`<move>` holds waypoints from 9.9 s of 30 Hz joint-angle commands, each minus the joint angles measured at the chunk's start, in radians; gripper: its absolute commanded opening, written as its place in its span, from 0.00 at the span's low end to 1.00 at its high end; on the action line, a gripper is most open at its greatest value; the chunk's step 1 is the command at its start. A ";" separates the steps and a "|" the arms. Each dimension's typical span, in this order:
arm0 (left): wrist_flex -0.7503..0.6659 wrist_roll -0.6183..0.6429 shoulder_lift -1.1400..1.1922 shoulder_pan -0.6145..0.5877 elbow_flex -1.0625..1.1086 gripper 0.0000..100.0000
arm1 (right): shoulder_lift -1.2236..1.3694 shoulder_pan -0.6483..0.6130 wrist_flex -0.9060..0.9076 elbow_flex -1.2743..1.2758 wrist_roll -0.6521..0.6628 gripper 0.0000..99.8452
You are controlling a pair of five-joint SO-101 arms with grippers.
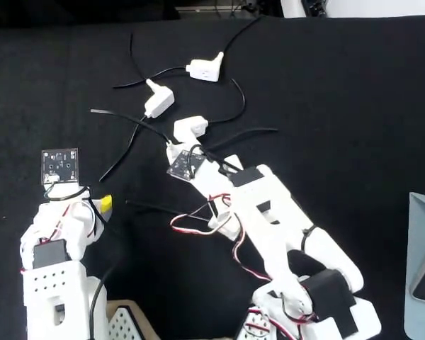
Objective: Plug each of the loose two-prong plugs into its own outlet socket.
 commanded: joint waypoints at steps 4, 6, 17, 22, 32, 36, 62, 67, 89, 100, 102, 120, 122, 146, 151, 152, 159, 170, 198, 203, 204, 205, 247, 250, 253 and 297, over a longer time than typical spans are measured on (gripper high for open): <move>-0.026 -0.002 -0.011 0.005 -0.007 0.28 | -0.035 0.020 -0.020 -0.004 0.008 0.21; -0.026 -0.002 -0.011 0.005 -0.007 0.28 | -0.035 0.020 -0.020 -0.002 0.009 0.21; -0.026 -0.002 -0.011 0.005 -0.007 0.28 | -0.033 0.002 -0.012 0.074 0.064 0.20; -0.026 -0.002 -0.011 0.005 -0.007 0.28 | -0.042 -0.051 -0.011 0.087 0.060 0.12; -0.026 -0.002 -0.011 0.004 -0.007 0.28 | -0.042 -0.068 0.104 -0.035 -0.029 0.28; -0.026 -0.002 -0.011 0.004 -0.007 0.28 | -0.042 -0.120 0.117 -0.010 -0.034 0.28; -0.026 -0.002 -0.011 0.008 -0.007 0.28 | -0.246 -0.295 0.028 0.208 -0.112 0.28; -0.026 -0.002 -0.011 0.008 -0.007 0.28 | -0.194 -0.299 0.000 0.193 -0.112 0.28; -0.026 -0.002 -0.011 0.007 -0.007 0.28 | -0.027 -0.025 -0.098 0.134 0.043 0.02; -0.026 -0.002 -0.011 0.007 -0.007 0.28 | -0.027 -0.031 0.020 0.042 0.041 0.01; -0.026 -0.002 -0.012 0.008 -0.007 0.28 | -0.033 -0.031 0.078 0.002 0.040 0.01; 0.002 0.190 -0.012 0.174 -0.229 0.28 | -0.653 -0.236 -0.029 0.012 -0.468 0.01; 0.002 0.190 -0.012 0.229 -0.229 0.28 | -0.717 -0.261 -0.103 0.068 -0.519 0.01; 0.207 0.262 -0.014 0.621 -0.490 0.28 | -1.391 -0.379 -0.204 0.492 -0.548 0.01; 0.218 0.261 -0.014 0.662 -0.516 0.28 | -1.337 -0.331 -0.207 0.489 -0.543 0.01; 0.218 0.259 -0.014 0.671 -0.516 0.28 | -1.323 -0.321 -0.212 0.489 -0.543 0.01; 0.219 0.157 -0.014 0.740 -0.509 0.28 | -1.211 -0.298 -0.252 0.487 -0.542 0.01; 0.166 0.167 0.009 0.619 -0.487 0.29 | -1.145 -0.086 -0.253 0.403 -0.552 0.01; -0.040 0.457 1.129 0.911 -1.007 0.33 | -1.145 0.460 -0.431 0.343 -0.770 0.01; -0.166 0.480 1.336 0.908 -1.087 0.33 | -1.145 0.460 -0.430 0.343 -0.770 0.01; -0.178 0.480 1.369 0.909 -1.104 0.32 | -1.145 0.460 -0.428 0.343 -0.770 0.01; -0.181 0.480 1.399 0.911 -1.125 0.32 | -1.145 0.460 -0.428 0.343 -0.770 0.01; -0.149 -0.626 0.710 0.443 -0.460 0.29 | -1.136 0.451 -0.425 0.349 -0.763 0.01; -0.149 -0.608 0.575 0.401 -0.406 0.29 | -1.136 0.423 -0.425 0.351 -0.761 0.01; -0.153 -0.560 0.470 0.335 -0.375 0.29 | -1.136 0.399 -0.431 0.366 -0.761 0.01; -0.222 -0.267 0.086 0.325 -0.165 0.25 | -1.133 0.259 -0.351 0.364 -0.655 0.01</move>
